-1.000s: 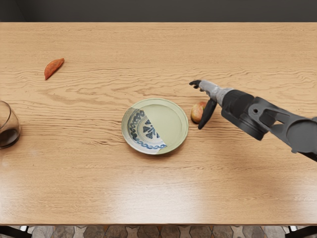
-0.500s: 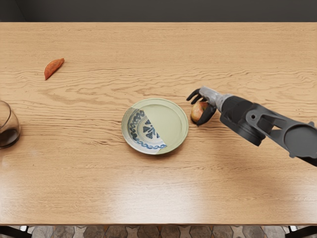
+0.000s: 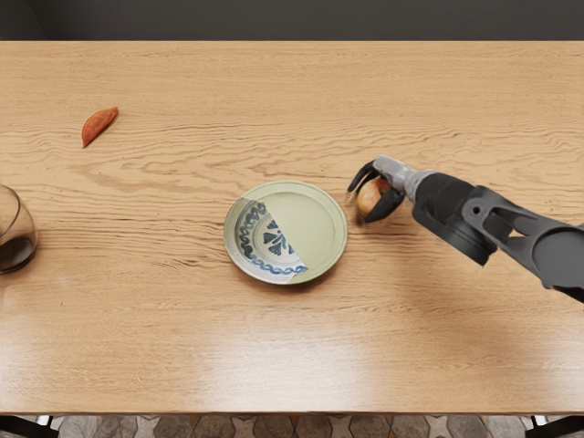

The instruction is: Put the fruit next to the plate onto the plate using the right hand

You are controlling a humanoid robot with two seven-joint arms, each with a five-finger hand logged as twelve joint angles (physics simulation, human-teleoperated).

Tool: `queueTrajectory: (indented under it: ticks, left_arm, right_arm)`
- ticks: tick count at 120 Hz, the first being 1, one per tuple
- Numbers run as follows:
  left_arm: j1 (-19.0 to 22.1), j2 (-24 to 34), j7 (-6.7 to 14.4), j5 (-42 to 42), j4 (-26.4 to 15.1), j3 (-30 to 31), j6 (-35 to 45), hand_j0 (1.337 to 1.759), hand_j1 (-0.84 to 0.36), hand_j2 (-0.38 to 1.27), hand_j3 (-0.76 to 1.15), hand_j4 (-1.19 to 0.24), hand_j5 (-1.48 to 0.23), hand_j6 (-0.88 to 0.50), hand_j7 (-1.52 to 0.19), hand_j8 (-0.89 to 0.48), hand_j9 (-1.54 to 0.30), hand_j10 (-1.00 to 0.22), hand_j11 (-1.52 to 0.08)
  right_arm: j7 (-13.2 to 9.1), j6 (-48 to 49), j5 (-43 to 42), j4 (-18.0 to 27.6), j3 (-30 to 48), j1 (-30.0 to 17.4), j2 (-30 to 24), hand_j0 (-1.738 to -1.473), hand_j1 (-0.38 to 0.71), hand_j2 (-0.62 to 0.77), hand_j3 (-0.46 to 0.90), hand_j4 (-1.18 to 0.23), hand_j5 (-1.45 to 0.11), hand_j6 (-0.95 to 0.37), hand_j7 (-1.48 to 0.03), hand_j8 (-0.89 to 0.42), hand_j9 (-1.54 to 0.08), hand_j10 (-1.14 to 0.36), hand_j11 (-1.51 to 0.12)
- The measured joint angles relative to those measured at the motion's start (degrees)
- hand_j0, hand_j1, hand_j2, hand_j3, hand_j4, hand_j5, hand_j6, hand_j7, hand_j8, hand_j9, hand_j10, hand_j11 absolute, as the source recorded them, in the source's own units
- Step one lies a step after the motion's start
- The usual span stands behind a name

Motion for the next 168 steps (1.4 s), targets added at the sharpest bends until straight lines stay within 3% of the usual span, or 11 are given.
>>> queueTrajectory:
  ticks: [12,36,62,84,102,114,131,148,168]
  left_arm:
    - [-0.1,0.0,0.0,0.0,0.0,0.0,0.0,1.658,0.35,0.00,0.00,0.00,0.00,0.00,0.00,0.00,0.00,0.00,0.00]
    - [-0.1,0.0,0.0,0.0,0.0,0.0,0.0,1.658,0.35,0.00,0.00,0.00,0.00,0.00,0.00,0.00,0.00,0.00,0.00]
    - [0.0,0.0,0.0,0.0,0.0,0.0,0.0,1.658,0.35,0.00,0.00,0.00,0.00,0.00,0.00,0.00,0.00,0.00,0.00]
    - [0.0,0.0,0.0,0.0,0.0,0.0,0.0,1.658,0.35,0.00,0.00,0.00,0.00,0.00,0.00,0.00,0.00,0.00,0.00]
    - [-0.1,0.0,0.0,0.0,0.0,0.0,0.0,1.658,0.35,0.00,0.00,0.00,0.00,0.00,0.00,0.00,0.00,0.00,0.00]
    - [0.0,0.0,0.0,0.0,0.0,0.0,0.0,1.658,0.35,0.00,0.00,0.00,0.00,0.00,0.00,0.00,0.00,0.00,0.00]
    - [0.0,0.0,0.0,0.0,0.0,0.0,0.0,1.658,0.35,0.00,0.00,0.00,0.00,0.00,0.00,0.00,0.00,0.00,0.00]
    - [0.0,0.0,0.0,0.0,0.0,0.0,0.0,1.658,0.35,0.00,0.00,0.00,0.00,0.00,0.00,0.00,0.00,0.00,0.00]
    - [0.0,0.0,0.0,0.0,0.0,0.0,0.0,1.658,0.35,0.00,0.00,0.00,0.00,0.00,0.00,0.00,0.00,0.00,0.00]
  right_arm:
    - [0.0,0.3,1.0,1.1,2.7,0.4,-0.5,-1.648,0.19,-0.08,0.00,-0.58,-0.79,-0.40,-0.77,-0.28,-0.79,-0.43,-0.73]
    - [0.0,4.5,4.8,8.5,7.0,1.4,-0.1,-1.649,0.19,-0.07,0.00,-0.58,-0.79,-0.40,-0.76,-0.28,-0.79,-0.42,-0.75]
    - [0.0,5.9,5.8,8.7,5.2,-0.6,4.7,-1.651,0.19,-0.05,0.00,-0.56,-0.78,-0.41,-0.75,-0.28,-0.78,-0.42,-0.75]
    - [0.0,7.4,5.8,9.2,7.3,-1.2,4.9,-1.655,-0.10,-0.02,0.00,-0.25,-0.35,-0.19,-0.34,-0.14,-0.35,-0.20,-0.34]
    - [0.0,25.3,15.5,9.7,17.7,-1.8,1.2,-1.657,-0.22,-0.01,0.00,-0.13,-0.18,-0.10,-0.18,-0.08,-0.18,-0.11,-0.18]
    - [0.0,33.9,23.3,9.8,28.3,-6.9,-0.2,-1.657,-0.25,-0.01,0.00,-0.09,-0.13,-0.08,-0.12,-0.06,-0.13,-0.08,-0.12]
    - [0.0,37.9,35.2,9.5,40.3,-16.4,-1.0,-1.658,-0.28,-0.01,0.00,-0.06,-0.08,-0.05,-0.08,-0.04,-0.08,-0.05,-0.08]
    - [0.0,38.9,49.1,8.0,46.4,-25.7,-6.3,-1.658,-0.30,-0.01,0.00,-0.04,-0.06,-0.04,-0.05,-0.03,-0.06,-0.04,-0.05]
    - [0.0,39.2,54.3,6.5,53.3,-33.0,-9.8,-1.658,-0.31,0.00,0.00,-0.03,-0.04,-0.03,-0.04,-0.03,-0.04,-0.03,-0.04]
